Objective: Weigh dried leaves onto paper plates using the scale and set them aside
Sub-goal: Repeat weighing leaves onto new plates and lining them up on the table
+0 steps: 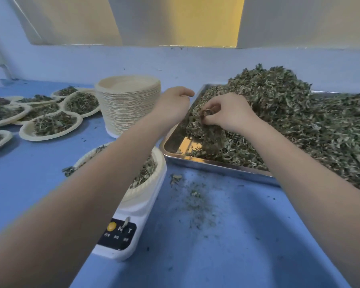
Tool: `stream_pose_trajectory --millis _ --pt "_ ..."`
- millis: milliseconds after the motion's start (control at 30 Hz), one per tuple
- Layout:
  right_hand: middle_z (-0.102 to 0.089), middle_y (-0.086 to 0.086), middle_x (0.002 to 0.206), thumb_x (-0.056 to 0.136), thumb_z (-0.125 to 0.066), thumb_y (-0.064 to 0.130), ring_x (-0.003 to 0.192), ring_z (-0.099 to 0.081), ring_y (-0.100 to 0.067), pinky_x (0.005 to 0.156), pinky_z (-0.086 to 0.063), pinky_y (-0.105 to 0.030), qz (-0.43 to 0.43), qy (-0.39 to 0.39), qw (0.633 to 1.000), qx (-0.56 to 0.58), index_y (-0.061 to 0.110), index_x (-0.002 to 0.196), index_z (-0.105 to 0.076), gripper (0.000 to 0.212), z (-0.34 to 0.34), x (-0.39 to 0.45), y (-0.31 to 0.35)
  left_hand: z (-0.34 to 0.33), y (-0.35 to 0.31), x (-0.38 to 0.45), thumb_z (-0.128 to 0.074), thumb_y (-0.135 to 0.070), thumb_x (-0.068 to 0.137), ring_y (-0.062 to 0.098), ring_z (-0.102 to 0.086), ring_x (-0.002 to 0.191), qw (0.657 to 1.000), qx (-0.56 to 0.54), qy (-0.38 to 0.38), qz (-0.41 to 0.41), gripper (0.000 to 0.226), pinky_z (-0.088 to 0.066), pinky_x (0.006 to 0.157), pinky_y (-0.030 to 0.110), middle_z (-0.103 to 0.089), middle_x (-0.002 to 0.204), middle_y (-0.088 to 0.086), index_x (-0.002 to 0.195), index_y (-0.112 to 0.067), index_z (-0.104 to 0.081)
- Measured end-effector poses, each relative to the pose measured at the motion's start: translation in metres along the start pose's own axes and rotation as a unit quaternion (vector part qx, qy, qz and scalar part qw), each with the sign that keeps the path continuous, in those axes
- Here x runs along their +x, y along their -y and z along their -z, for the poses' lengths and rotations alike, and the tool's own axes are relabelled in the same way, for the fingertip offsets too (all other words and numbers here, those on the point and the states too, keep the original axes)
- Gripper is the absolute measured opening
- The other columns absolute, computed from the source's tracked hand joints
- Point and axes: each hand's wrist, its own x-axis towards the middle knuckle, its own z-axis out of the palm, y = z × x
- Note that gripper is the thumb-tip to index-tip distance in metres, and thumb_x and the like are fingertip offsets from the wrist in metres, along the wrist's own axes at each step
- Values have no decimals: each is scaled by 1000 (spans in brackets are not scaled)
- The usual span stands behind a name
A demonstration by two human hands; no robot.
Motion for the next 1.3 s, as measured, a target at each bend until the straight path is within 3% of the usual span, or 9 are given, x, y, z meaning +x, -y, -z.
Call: stream_pose_trajectory --millis 133,267,433,600,767,900,1000,1133,1300 --pt "-61 3 94 82 -67 27 81 -52 -12 65 -38 -19 -8 -25 1000 14 25 108 -70 26 -2 1 10 23 9 -7 -37 -9 96 21 -58 89 999 -18 -22 14 34 -48 78 33 -60 120 7 120 -18 -58" --pt "-69 -11 108 87 -63 17 87 -62 -24 73 -43 -26 -27 -14 998 -56 13 109 -69 23 -6 3 21 45 16 -17 -39 -5 95 18 -56 76 998 -50 -36 30 29 -46 69 33 -59 113 11 115 -13 -58" --pt "-70 -7 92 75 -81 22 39 -59 -3 59 -50 -22 -80 39 996 -9 8 112 -63 44 -17 3 30 74 22 -29 -40 -4 95 21 -56 75 996 -66 -55 32 23 -47 67 30 -59 106 7 106 -13 -58" --pt "-73 -11 83 85 -70 16 62 -69 -15 66 -58 -29 -53 37 998 -9 2 90 -67 15 -30 -1 51 84 30 -39 -43 -3 94 18 -58 75 996 -58 -55 49 24 -52 71 30 -63 104 5 105 -13 -61" --pt "-67 2 73 82 -73 16 43 -60 2 41 -43 -8 -26 21 985 169 16 74 -63 13 -27 -8 74 82 31 -43 -45 -4 93 18 -57 77 996 -55 -47 52 25 -53 78 33 -64 102 4 108 -13 -63" --pt "-71 -4 76 79 -76 13 57 -68 -6 61 -56 -18 26 47 966 252 12 75 -67 10 -20 -16 102 87 28 -46 -44 -3 92 17 -56 73 997 -42 -52 42 23 -51 66 29 -62 97 5 101 -13 -62" --pt "-71 -11 79 78 -76 9 59 -69 -15 68 -59 -27 55 88 951 292 -2 89 -70 16 -16 -17 119 99 26 -51 -44 -5 90 16 -53 61 997 -11 -72 33 22 -44 54 27 -59 81 6 80 -17 -60" --pt "-69 -7 78 77 -78 17 61 -68 -17 68 -60 -29 91 175 947 255 -5 95 -67 31 -19 -23 135 119 33 -62 -46 -11 87 22 -48 61 992 84 -71 53 29 -34 51 25 -58 73 11 59 -14 -56" --pt "-68 6 90 74 -79 39 67 -64 -7 67 -59 -27 111 193 963 154 22 97 -70 31 -26 -30 142 129 47 -74 -51 -15 88 14 -53 59 986 125 -17 112 24 -39 53 24 -66 79 -3 71 -16 -67"
